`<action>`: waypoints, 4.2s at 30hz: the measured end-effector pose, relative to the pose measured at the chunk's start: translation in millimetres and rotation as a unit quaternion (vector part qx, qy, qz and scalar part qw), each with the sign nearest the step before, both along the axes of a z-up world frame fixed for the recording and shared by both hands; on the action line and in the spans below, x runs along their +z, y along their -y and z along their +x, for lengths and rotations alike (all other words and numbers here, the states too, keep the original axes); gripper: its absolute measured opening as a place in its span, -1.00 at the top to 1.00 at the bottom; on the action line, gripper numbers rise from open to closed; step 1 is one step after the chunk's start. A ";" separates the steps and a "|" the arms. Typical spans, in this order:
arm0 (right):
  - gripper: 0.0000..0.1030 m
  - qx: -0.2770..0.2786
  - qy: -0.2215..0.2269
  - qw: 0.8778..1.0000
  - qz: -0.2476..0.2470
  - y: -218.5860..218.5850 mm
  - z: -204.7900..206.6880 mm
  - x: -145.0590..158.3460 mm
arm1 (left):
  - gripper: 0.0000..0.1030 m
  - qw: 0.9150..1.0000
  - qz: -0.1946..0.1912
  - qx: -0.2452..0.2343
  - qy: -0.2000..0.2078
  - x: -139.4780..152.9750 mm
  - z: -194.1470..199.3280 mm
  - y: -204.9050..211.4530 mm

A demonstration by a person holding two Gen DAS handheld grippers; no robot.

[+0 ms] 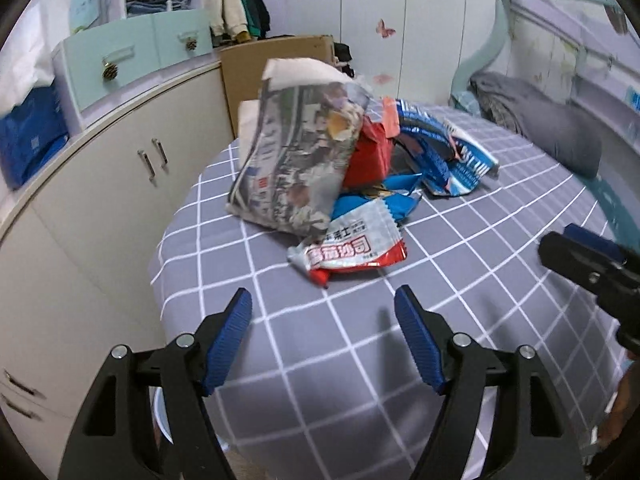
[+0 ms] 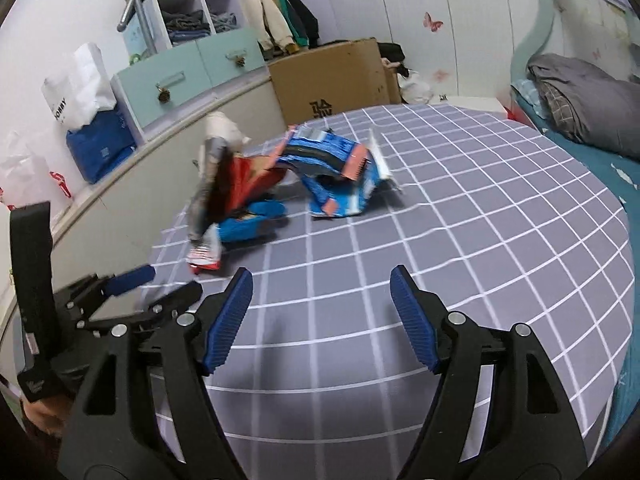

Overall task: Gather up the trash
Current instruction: 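Grasp the red-white wrapper with the left gripper while the right grasps the blue wrapper, then carry both wrappers over the bin and open the right gripper to drop its wrapper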

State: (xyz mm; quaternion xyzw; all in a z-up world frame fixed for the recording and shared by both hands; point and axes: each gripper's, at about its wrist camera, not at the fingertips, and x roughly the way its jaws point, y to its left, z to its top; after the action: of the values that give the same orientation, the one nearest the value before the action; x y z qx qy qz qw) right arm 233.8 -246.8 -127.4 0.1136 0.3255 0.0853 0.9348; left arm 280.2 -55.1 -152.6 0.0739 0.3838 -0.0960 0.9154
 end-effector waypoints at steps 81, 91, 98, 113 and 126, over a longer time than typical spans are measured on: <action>0.93 0.322 0.017 0.944 -0.067 -315.2 10.1 5.8 | 0.58 0.957 -0.163 0.239 -0.003 -28.5 -66.7 -284.7; 0.93 0.362 -0.123 0.918 -0.108 -409.8 46.1 -124.8 | 0.58 0.931 -0.159 0.312 -0.099 -134.4 -55.7 -353.6; 0.91 0.365 -0.158 0.909 -0.127 -443.5 68.8 -180.3 | 0.58 0.918 -0.161 0.332 -0.144 -179.6 -47.6 -373.5; 0.08 0.341 -0.194 0.913 -0.112 -448.4 87.3 -222.2 | 0.57 0.910 -0.163 0.334 -0.186 -217.7 -31.2 -378.8; -0.03 0.312 -0.158 0.926 -0.140 -428.4 77.5 -197.8 | 0.57 0.914 -0.156 0.321 -0.192 -213.3 -14.6 -366.9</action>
State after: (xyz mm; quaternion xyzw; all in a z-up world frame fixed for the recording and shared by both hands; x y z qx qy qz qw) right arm 311.3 181.7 -325.2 -0.1132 0.4966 0.3072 0.8039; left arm 265.6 311.8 -365.8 -0.2166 0.5355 0.1317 0.8056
